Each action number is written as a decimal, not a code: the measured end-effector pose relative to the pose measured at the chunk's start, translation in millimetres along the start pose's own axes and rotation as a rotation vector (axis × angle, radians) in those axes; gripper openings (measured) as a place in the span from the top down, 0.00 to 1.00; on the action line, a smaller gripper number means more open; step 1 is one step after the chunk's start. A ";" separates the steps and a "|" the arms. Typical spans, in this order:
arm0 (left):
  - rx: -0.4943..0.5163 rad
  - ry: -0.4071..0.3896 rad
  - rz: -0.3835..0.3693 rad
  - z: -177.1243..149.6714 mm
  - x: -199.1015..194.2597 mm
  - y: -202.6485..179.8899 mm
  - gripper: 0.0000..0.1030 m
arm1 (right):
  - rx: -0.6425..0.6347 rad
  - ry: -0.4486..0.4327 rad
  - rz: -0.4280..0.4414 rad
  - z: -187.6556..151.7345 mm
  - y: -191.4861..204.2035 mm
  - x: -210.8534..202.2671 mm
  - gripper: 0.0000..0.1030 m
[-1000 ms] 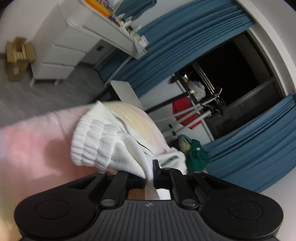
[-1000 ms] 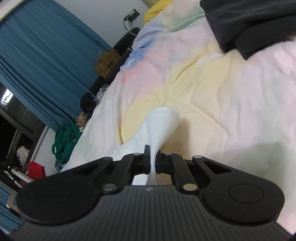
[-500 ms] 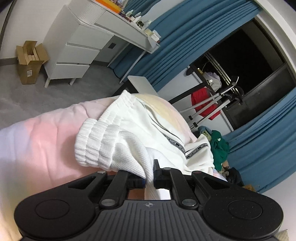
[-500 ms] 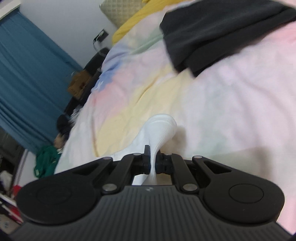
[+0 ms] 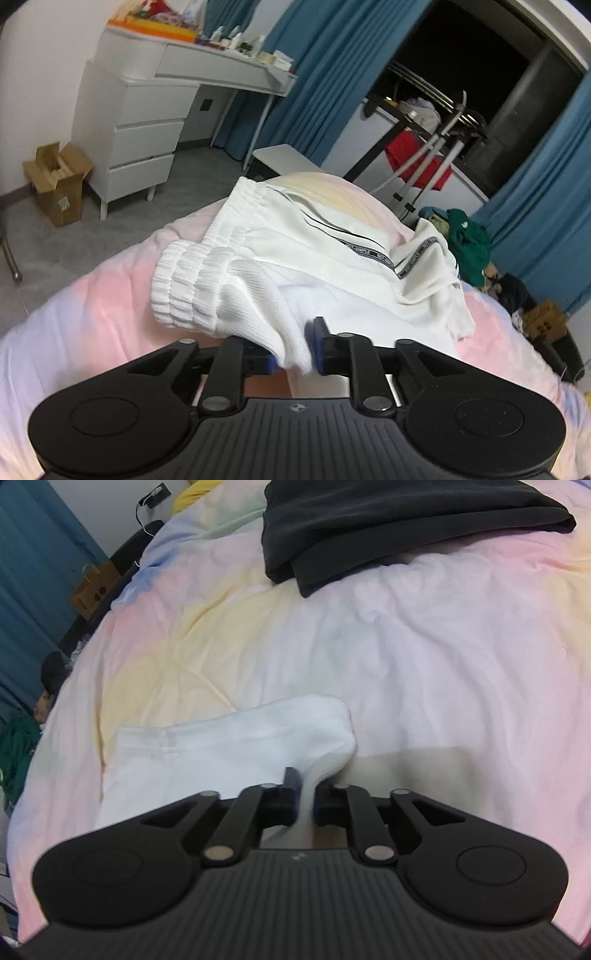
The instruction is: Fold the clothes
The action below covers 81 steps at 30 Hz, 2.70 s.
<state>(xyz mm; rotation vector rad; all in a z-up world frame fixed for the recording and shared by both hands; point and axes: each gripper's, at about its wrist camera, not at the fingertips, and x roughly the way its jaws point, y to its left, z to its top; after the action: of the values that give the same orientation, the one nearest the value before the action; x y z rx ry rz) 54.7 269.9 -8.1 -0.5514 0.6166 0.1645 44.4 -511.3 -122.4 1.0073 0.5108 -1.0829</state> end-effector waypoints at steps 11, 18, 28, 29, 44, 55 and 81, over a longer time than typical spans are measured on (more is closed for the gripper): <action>0.339 -0.281 0.035 -41.4 -67.6 -64.5 0.07 | -0.070 -0.141 0.165 0.3 32.4 -59.3 0.28; 0.497 -0.250 -0.002 -66.7 -58.6 -117.5 0.06 | -0.345 -0.161 0.382 -37.1 83.2 -96.8 0.27; 0.565 -0.190 -0.090 -60.6 -11.3 -205.7 0.06 | -0.593 -0.032 0.662 -119.6 126.3 -127.4 0.28; 0.574 -0.194 -0.095 -59.3 -4.1 -214.4 0.06 | -0.613 0.003 0.698 -126.9 129.9 -126.3 0.28; 0.543 -0.131 -0.125 -75.9 140.6 -213.7 0.06 | -0.339 0.580 0.868 -195.8 235.4 -20.8 0.54; 0.374 -0.063 -0.114 -76.1 195.9 -176.8 0.06 | -0.415 0.579 0.860 -293.6 378.6 32.5 0.73; 0.466 -0.082 -0.158 -82.6 181.2 -184.2 0.07 | -0.286 -0.085 0.556 10.4 230.5 11.1 0.92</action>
<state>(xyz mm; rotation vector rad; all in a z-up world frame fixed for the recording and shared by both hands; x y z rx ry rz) 215.9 67.4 -89.6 -0.1402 0.5074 -0.1052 255.4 -499.9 -29.2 0.7799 0.2784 -0.5340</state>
